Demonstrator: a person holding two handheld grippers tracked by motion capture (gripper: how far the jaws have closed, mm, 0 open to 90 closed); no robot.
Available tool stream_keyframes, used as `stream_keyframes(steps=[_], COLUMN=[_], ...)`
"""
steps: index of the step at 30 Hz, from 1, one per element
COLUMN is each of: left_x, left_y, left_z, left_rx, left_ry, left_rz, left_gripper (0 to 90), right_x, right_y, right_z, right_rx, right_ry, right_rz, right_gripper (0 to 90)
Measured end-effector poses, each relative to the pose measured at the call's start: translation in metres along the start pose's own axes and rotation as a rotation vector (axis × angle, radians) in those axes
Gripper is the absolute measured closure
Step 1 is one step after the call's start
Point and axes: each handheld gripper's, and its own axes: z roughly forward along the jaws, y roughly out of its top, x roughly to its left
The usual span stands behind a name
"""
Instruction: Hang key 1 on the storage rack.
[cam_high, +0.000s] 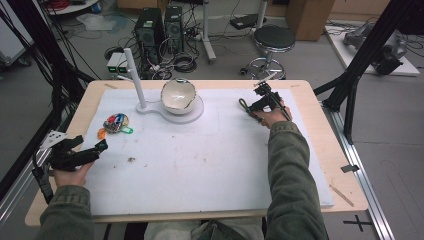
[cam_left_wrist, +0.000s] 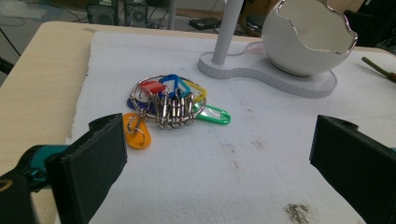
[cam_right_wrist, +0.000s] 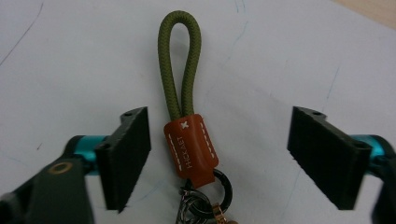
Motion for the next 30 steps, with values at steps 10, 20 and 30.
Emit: stream_keyframes(steps=[10,20,30], left_x=[0.0002,0.0001,0.0003], left_y=[-0.0004,-0.0006,-0.0007], left_z=[-0.0004,0.0003,0.0002], left_rx=[0.008,0.004,0.0], left_ry=[0.002,-0.01,-0.019], left_rz=[0.011,0.007,0.006], left_gripper=[4.4,4.4,4.4], right_x=[-0.0038,0.0015,0.003], right_y=[-0.004,-0.0051,-0.0057], right_z=[0.0051,0.008,0.005], right_rx=[0.029,0.058,0.06], right_ry=[0.035,0.126,0.105], right_rz=[-0.004,-0.003,0.007], right_gripper=[46.8,74.6,75.8])
